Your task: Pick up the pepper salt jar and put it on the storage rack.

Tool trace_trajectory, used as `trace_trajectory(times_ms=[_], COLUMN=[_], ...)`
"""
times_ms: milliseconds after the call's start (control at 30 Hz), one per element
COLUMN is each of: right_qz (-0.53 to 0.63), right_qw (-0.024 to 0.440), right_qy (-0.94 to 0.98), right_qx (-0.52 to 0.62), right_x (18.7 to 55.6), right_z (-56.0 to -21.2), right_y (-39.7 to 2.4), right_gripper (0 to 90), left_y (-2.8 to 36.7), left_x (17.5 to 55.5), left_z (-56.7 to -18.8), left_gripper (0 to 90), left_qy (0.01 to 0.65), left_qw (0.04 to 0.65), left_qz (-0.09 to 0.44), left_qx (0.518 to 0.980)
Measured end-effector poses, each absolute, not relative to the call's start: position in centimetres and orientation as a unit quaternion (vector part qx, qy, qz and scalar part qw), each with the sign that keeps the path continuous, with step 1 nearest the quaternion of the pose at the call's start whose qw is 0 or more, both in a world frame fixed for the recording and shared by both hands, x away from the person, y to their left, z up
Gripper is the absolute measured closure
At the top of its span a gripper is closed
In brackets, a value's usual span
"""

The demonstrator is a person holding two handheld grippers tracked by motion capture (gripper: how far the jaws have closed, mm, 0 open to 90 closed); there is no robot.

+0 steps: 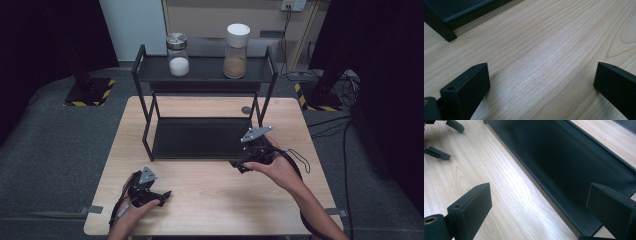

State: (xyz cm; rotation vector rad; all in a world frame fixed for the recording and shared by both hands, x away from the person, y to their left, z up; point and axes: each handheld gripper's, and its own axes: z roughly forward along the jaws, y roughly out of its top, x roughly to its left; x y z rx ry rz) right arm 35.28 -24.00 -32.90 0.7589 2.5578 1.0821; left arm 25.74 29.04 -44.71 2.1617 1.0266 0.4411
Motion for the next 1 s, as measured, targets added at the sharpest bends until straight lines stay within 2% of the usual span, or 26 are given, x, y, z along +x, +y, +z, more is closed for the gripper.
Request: trace_trajectory(times_ms=[1000], right_qz=[0.366], right_qw=[0.098], right_qy=[0.873], right_qx=[0.306], right_x=[30.8], right_z=[-43.1], right_y=[-26.1], right_gripper=[6.4], left_y=[29.0], left_x=[25.7], left_z=[-44.8], left_gripper=[0.0], left_qy=[0.397], left_qw=[0.348], left_qz=[0.170], left_qx=[0.832])
